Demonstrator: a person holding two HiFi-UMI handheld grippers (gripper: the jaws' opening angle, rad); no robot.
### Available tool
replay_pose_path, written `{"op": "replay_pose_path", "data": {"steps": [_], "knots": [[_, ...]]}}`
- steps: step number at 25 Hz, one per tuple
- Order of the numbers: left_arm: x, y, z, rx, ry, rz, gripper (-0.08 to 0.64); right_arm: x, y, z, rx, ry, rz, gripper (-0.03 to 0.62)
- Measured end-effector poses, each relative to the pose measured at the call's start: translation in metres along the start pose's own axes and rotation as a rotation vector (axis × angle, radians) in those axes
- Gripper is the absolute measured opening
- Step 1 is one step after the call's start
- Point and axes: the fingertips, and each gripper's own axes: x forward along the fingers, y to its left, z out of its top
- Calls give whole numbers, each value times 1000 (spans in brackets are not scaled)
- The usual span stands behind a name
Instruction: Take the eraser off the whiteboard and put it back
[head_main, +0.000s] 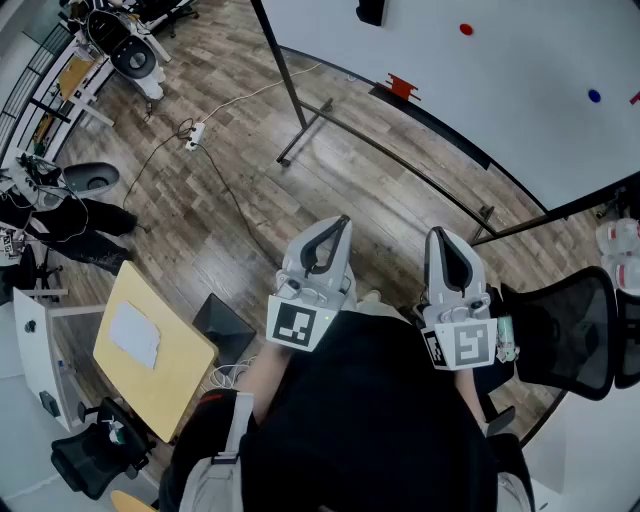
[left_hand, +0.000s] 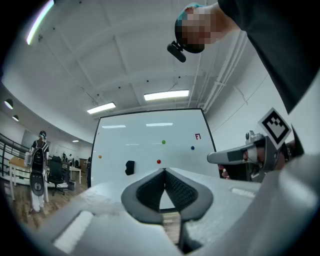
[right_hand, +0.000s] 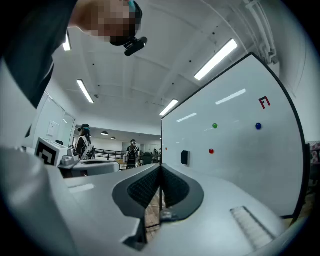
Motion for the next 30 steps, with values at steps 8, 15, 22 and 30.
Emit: {"op": "replay_pose_path", "data": {"steps": [8, 15, 22, 30], "knots": [[-2, -12, 0, 55, 6, -20, 3, -5, 1, -2, -4, 4, 3, 2], [-2, -16, 1, 73, 6, -19, 3, -9, 1, -3, -1, 12, 8, 2], [0, -19, 2, 125, -28, -21, 3, -12, -3, -6, -14, 12, -8, 2], [19, -18, 2, 114, -45, -29, 3, -9, -16, -9, -22, 30, -32, 1]]}}
